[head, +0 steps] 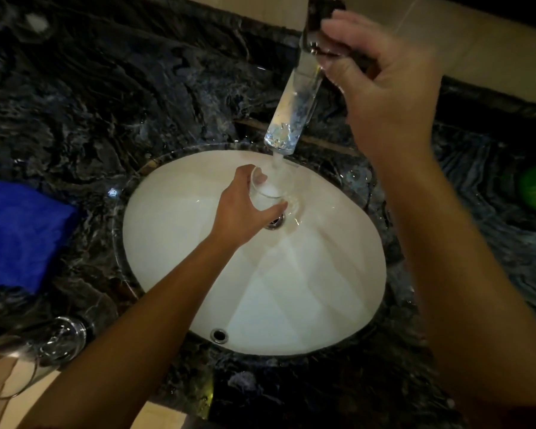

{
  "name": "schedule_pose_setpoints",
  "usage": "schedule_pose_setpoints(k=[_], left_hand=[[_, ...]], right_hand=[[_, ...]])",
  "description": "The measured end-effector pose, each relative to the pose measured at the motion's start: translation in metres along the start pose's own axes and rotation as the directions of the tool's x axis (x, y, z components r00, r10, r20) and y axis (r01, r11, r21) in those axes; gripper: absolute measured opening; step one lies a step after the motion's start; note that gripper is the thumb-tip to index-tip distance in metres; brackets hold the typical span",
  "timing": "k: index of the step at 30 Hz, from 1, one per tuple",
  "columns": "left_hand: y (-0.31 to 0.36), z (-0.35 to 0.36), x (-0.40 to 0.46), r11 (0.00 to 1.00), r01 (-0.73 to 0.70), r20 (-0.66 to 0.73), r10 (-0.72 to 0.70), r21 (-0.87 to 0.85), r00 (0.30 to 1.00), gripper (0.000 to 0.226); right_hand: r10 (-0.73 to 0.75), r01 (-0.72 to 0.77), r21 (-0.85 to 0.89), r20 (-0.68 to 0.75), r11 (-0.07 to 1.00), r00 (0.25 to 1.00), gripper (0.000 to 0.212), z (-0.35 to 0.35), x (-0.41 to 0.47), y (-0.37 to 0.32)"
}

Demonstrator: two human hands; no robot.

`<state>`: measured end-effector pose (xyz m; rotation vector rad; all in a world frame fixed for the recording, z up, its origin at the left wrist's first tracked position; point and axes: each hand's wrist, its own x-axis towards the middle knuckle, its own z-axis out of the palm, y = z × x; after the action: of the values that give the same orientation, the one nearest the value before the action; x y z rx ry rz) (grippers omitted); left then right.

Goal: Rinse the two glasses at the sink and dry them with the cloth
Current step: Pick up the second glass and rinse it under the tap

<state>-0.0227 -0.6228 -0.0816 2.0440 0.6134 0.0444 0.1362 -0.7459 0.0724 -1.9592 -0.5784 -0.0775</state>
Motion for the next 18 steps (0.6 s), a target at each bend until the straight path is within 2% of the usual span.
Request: schedule_pose_setpoints(k=[4,7,9,11,14,16,18], left_hand=[[0.001,0.002,0.006,0.999,0.035,0.023,-0.035,-0.008,0.999,0.076],[-0.003,0.004,0.008,0.996,0.068,0.032,-0.066,-0.059,0.997,0.076],[-0.008,0.004,0.009,0.988,0.099,0.048,-0.094,-0.117,0.994,0.076],[-0.011,0.004,0.010,0.974,0.134,0.065,-0.124,-0.184,0.990,0.077],[-0.012,0.006,0.008,0.960,0.156,0.078,-0.141,-0.232,0.987,0.078],[-0.014,0.006,0.007,0.949,0.186,0.089,-0.169,-0.256,0.982,0.072],[-0.015,0.006,0.009,0.907,0.256,0.135,-0.223,-0.333,0.965,0.065]], right_hand=[[0.084,-0.088,0.050,0.066,0.995,0.994,0.030,-0.006,0.002,-0.009],[0.176,-0.160,0.223,-0.055,0.962,0.983,0.033,-0.004,-0.026,-0.003],[0.301,-0.258,0.294,-0.112,0.920,0.947,0.021,0.001,-0.056,0.013],[0.461,-0.432,0.298,-0.032,0.851,0.887,0.012,0.012,-0.094,0.034],[0.658,-0.678,0.152,0.164,0.719,0.735,0.013,0.039,-0.148,0.065],[0.734,-0.784,0.112,0.290,0.611,0.614,0.034,0.058,-0.162,0.076],[0.747,-0.834,0.164,0.379,0.528,0.547,0.034,0.076,-0.155,0.079]])
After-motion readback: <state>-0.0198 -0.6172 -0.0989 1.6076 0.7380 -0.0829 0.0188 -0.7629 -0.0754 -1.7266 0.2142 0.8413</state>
